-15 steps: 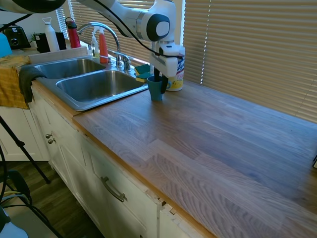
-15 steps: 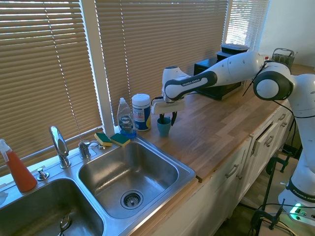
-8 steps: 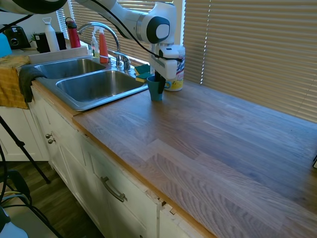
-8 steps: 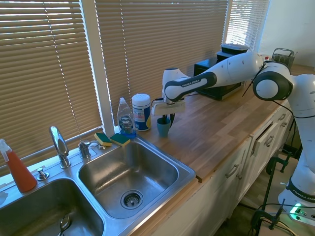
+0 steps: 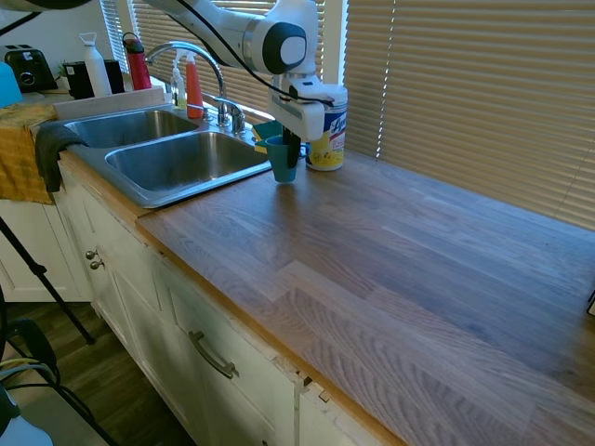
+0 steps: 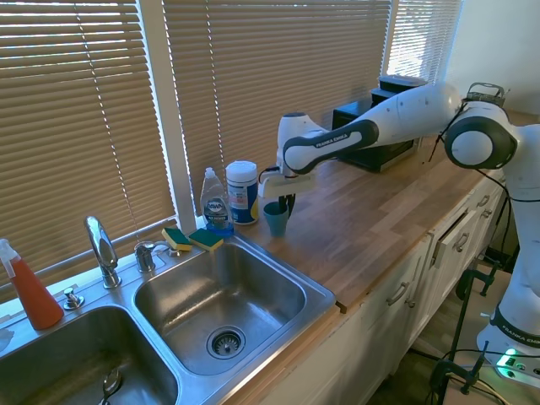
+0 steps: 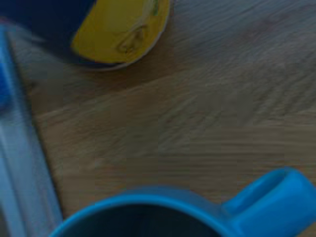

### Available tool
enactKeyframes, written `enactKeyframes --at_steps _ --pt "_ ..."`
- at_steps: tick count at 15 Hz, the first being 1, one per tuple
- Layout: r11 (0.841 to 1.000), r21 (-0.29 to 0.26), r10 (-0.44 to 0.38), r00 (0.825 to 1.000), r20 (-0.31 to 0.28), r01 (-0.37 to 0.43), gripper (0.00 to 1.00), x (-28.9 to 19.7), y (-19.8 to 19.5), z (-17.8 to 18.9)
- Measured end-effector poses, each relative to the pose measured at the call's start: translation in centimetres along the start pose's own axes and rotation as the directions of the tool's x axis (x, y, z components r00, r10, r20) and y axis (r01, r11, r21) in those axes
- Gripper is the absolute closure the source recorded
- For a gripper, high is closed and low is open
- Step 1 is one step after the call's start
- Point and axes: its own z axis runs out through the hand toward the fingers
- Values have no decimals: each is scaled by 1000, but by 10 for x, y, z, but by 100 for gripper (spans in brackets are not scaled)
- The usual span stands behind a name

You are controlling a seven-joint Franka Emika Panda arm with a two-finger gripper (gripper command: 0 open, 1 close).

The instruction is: Put the mug in the sink

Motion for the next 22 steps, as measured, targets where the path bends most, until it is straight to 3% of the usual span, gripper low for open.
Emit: enactKeyframes --at_steps 4,8,12,17,22 --pt "986 58 -155 987 -37 157 100 -90 -11 -48" --pt "962 84 -257 965 -47 260 100 -196 -41 -47" --pt "953 77 -292 956 -21 293 100 -250 -87 15" --pt "958 85 -276 961 -2 275 100 -259 -126 82" --pt "964 30 -264 964 19 263 100 -269 -140 140"
